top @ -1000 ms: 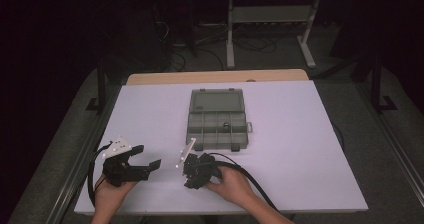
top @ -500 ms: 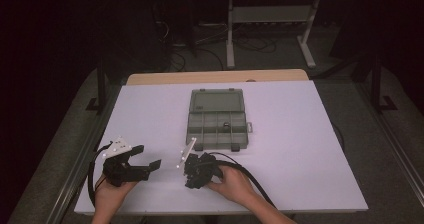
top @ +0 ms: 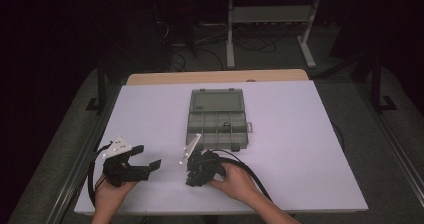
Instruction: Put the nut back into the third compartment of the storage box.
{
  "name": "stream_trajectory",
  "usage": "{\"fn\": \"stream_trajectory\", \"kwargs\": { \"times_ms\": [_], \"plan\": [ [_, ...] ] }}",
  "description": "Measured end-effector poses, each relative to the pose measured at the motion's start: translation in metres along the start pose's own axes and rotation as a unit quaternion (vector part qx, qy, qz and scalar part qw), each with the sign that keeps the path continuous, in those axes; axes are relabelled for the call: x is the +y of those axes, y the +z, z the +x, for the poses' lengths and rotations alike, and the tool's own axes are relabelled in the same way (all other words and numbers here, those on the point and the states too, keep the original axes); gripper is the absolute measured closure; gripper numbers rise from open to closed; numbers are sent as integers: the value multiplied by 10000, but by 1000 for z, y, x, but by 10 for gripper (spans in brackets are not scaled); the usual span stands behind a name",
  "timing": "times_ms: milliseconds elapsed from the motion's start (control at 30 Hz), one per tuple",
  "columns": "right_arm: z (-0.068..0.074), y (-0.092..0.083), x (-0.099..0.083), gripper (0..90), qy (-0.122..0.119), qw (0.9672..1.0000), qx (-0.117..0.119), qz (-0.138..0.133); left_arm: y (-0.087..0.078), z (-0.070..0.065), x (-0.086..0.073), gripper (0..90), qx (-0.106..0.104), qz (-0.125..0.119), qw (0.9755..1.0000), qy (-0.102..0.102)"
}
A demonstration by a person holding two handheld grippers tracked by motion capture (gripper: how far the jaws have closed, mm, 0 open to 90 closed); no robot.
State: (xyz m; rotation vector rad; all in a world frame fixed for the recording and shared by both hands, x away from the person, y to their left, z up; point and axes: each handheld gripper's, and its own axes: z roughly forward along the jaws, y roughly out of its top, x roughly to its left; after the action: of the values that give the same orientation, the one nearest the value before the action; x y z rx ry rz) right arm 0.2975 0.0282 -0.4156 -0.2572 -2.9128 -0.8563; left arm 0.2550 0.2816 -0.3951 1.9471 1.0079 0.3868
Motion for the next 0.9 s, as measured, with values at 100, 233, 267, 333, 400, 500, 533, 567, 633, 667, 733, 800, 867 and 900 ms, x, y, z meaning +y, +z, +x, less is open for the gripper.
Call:
{"fn": "stream_trajectory", "kwargs": {
  "times_ms": [100, 233, 267, 333, 400, 500, 533, 567, 633, 667, 733, 800, 867, 900],
  "plan": [
    [-3, -4, -2, 691, 40, 10000, -18, -8, 0, -1, 0, 155, 6, 2, 10000, -20],
    [-11, -17, -6, 691, 188, 9998, -45, -102, 1, -1, 0, 155, 7, -4, 10000, 2],
    [-15, -23, -7, 691, 205, 9996, -113, -133, 0, 0, 0, 155, 9, 15, 10000, 55],
    [-20, -31, -7, 691, 249, 9993, -176, -199, 0, 0, 1, 156, 9, 33, 10000, 51],
    [-22, -35, -7, 691, 280, 9992, -192, -221, 1, -1, 1, 155, 4, 3, 10000, 18],
    [-35, -49, -9, 691, 401, 9983, -280, -312, 1, -1, 1, 155, 4, 4, 10000, 20],
    [-35, -49, -9, 691, 401, 9983, -280, -312, 1, -1, 1, 155, 4, 4, 10000, 20],
    [-41, -57, -10, 691, 475, 9977, -368, -328, 1, -1, 1, 155, 3, 5, 10000, 23],
    [-49, -65, -12, 691, 565, 9968, -385, -402, 0, -1, 0, 155, 11, 6, 10000, 12],
    [-49, -65, -12, 691, 565, 9968, -385, -402, 0, -1, 0, 155, 9, 3, 10000, 8],
    [-60, -74, -13, 691, 710, 9955, -459, -433, 0, 0, 0, 155, 9, 4, 10000, 16],
    [-67, -80, -14, 691, 761, 9948, -510, -438, 0, 0, 0, 155, 7, -1, 10000, 14],
    [-72, -86, -13, 691, 790, 9938, -636, -455, 1, 0, 0, 155, 3, 4, 10000, 28],
    [-72, -86, -13, 691, 790, 9938, -636, -455, 1, 0, 0, 155, 3, 4, 10000, 28]
  ]
}}
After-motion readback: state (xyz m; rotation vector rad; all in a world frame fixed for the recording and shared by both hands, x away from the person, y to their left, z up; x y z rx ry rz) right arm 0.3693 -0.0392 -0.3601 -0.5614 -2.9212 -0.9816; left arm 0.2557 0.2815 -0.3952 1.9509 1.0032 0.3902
